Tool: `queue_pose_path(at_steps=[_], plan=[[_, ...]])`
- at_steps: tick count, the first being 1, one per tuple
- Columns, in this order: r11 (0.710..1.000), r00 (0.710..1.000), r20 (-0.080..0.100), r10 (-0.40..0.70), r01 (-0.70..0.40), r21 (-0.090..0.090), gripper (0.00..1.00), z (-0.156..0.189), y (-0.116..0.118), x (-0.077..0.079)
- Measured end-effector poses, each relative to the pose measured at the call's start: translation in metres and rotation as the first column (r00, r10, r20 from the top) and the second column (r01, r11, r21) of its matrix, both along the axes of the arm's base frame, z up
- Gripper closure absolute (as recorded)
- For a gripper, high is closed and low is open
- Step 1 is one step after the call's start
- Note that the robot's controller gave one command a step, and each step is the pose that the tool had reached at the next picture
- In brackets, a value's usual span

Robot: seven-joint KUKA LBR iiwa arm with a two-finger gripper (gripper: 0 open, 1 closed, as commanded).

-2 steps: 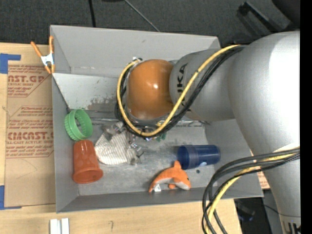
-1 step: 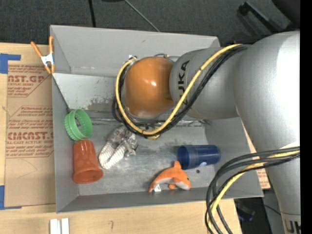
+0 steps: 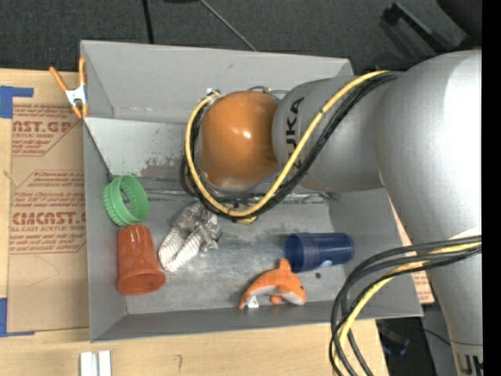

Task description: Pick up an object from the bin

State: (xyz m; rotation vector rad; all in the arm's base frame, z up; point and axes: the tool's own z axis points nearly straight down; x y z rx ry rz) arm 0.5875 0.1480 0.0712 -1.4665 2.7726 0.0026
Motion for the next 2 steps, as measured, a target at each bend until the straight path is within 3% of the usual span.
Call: queue_pose_path(at_steps=[2], plan=[[1.0,1.0,-0.006,0.0,0.0,-0.001,1.0,0.0111,0.0002,-0.0016]])
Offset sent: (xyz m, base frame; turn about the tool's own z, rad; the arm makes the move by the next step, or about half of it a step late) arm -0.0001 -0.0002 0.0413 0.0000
